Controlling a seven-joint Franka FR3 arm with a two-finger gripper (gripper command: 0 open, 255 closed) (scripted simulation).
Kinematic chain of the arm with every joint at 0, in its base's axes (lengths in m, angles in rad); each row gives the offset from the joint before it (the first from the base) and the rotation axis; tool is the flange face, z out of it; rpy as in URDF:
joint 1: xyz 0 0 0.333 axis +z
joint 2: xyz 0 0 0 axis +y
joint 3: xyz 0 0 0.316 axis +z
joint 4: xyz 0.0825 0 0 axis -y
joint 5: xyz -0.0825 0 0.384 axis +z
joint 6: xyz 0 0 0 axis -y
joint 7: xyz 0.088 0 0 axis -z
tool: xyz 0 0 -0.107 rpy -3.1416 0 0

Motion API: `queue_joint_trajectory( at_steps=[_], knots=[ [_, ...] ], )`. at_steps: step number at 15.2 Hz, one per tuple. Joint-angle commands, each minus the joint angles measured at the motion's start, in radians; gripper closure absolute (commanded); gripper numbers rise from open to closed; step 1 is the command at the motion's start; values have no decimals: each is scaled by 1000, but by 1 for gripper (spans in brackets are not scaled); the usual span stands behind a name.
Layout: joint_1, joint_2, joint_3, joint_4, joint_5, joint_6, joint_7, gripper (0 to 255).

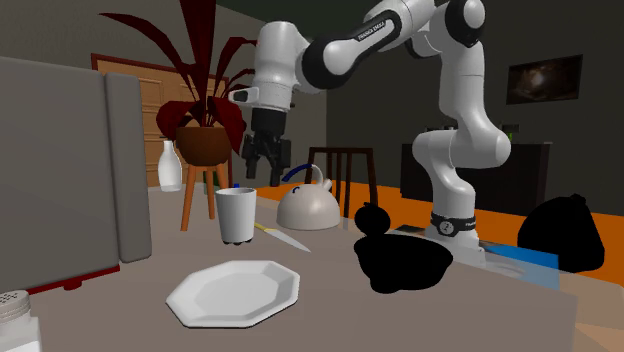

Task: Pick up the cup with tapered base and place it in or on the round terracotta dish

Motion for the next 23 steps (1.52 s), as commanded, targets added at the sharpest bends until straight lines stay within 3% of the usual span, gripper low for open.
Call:
queue_joint_trajectory(
  at_steps=[1,10,18,19,23],
  knots=[
    [-13,81,-15,59,35,17,-50,0],
    [-40,200,-13,69,99,117,-107,0],
    [-40,200,-13,69,98,117,-107,0],
    [-40,200,-13,69,98,117,-107,255],
    [-40,200,-13,69,98,117,-107,255]
  ],
)
